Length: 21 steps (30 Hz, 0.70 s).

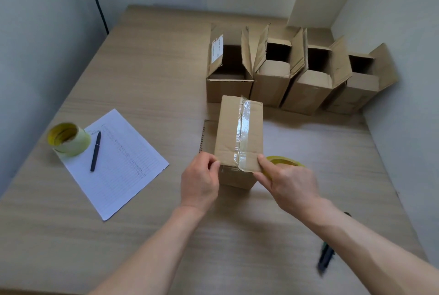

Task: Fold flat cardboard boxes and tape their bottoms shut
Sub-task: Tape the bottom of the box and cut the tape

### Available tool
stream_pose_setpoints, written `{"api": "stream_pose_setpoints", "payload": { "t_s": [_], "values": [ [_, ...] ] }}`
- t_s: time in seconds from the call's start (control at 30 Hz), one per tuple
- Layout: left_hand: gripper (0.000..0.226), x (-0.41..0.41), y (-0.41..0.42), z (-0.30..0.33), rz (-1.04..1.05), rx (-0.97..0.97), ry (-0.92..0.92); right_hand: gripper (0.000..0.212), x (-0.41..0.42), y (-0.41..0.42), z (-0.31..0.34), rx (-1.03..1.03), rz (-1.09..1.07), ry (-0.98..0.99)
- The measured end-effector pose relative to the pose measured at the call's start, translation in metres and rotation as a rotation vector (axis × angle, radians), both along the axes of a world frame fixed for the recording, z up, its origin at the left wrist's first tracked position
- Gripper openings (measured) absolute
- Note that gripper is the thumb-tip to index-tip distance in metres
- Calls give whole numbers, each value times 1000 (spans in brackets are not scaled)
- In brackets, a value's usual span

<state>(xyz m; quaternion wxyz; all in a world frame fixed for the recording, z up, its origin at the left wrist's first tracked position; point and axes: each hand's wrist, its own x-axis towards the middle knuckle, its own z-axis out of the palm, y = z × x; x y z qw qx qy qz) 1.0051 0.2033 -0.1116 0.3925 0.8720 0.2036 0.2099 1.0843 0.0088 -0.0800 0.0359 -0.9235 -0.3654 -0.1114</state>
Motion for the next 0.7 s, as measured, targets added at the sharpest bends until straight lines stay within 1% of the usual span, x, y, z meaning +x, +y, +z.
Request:
{"api": "stream_pose_setpoints", "payload": {
  "t_s": [0.07, 0.1, 0.17, 0.2, 0.27, 0.3, 0.33, 0.37, 0.4, 0.47, 0.5, 0.53, 0.57, 0.67, 0.7],
  "values": [
    [6, 1, -2, -4, 28, -18, 1, 45, 0, 1, 0, 13, 3, -21],
    [17, 1, 0, -5, 59, -50, 22, 46, 0, 2, 0, 16, 6, -29],
    [49, 1, 10, -8, 112, -105, 69, 48, 1, 3, -1, 9, 6, -43],
    [57, 1, 17, -8, 94, -65, 59, 49, 2, 3, -2, 6, 4, -49],
    [54, 3, 25, -5, -73, 122, -79, 49, 1, 3, -3, 7, 2, -49],
    [50, 7, 26, -3, -208, 235, -163, 50, 0, 3, -3, 9, 0, -50],
    [48, 16, 25, 0, -361, 348, -199, 50, -1, 2, -3, 11, -2, -53],
    [50, 26, 23, 1, -508, 464, -172, 50, -1, 2, -4, 13, -4, -57],
    [55, 36, 20, 0, -625, 577, -102, 51, -2, 2, -4, 15, -5, -59],
    [61, 51, 18, 0, -747, 725, 10, 52, -2, 2, -4, 14, -16, -61],
    [59, 56, 21, -1, -772, 744, 13, 53, -1, 3, -4, 16, -24, -60],
    [58, 58, 25, -4, -785, 731, -8, 53, -1, 4, -4, 19, -30, -57],
    [58, 59, 29, -7, -788, 678, -26, 53, -1, 5, -5, 24, -32, -52],
    [65, 62, 40, -10, -792, 341, -2, 52, -1, 5, -8, 48, -30, -60],
    [65, 64, 43, -9, -795, 271, 25, 52, 0, 4, -8, 57, -28, -54]
  ]
}}
